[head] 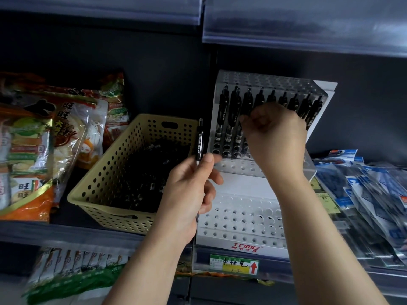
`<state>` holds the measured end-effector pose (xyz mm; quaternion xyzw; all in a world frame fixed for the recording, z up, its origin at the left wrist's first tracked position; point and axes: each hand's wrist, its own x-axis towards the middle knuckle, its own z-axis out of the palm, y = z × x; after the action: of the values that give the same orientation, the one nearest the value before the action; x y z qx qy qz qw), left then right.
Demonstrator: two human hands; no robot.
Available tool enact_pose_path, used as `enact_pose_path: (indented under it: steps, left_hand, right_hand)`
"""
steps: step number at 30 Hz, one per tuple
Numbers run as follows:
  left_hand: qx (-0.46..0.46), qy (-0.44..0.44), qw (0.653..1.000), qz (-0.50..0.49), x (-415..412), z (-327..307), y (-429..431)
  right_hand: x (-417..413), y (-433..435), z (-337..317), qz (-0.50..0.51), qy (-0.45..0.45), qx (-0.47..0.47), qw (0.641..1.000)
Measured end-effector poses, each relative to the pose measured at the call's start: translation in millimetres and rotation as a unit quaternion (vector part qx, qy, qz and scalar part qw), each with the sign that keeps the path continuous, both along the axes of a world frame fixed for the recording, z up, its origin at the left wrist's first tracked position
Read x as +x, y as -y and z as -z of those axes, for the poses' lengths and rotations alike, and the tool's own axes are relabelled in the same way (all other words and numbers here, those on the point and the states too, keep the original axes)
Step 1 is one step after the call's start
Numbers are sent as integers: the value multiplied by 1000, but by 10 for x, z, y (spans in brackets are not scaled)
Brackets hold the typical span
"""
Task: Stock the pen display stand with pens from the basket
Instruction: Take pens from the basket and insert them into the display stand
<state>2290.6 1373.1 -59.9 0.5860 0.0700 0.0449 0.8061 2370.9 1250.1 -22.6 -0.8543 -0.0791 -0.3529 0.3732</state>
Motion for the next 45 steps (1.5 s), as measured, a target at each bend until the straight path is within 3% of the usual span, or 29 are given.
enact_pose_path:
  steps: [9, 11, 14, 17, 22, 25, 29, 32, 37, 45]
  left_hand:
    - [-15, 19, 999, 27, 7, -36, 28]
    - [-17, 37, 999, 26, 10, -40, 46]
    - [-13, 62, 997, 33, 11, -43, 77]
    - [-1, 69, 997, 38, 1, -44, 95]
    - [44, 56, 997, 16, 9, -9, 106]
    - [76, 68, 995, 15, 4, -13, 127]
    - [145, 91, 985, 16, 13, 18, 112]
    - [315, 131, 939, -47, 2, 47, 34]
    - [547, 137, 815, -138, 18, 119, -124]
    - [686, 26, 721, -93, 11, 141, -162]
  right_hand:
    - [-77, 43, -87, -3, -52, 4, 999]
    - [-170, 22, -173, -84, -118, -9, 989]
    - [-319, -25, -258, -237, -243, 6, 941]
    - [-328, -10, -248, -280, -228, 51, 931]
    - [-287, 72, -258, -287, -190, 235, 909]
    - [-280, 107, -252, -313, -215, 252, 890]
    - [-283, 116, -263, -304, -185, 265, 896]
    - [-249, 202, -309, -262, -131, 310, 904]
    - [-154, 363, -279, -179, -71, 311, 931]
    - [-96, 385, -216, -143, -39, 322, 935]
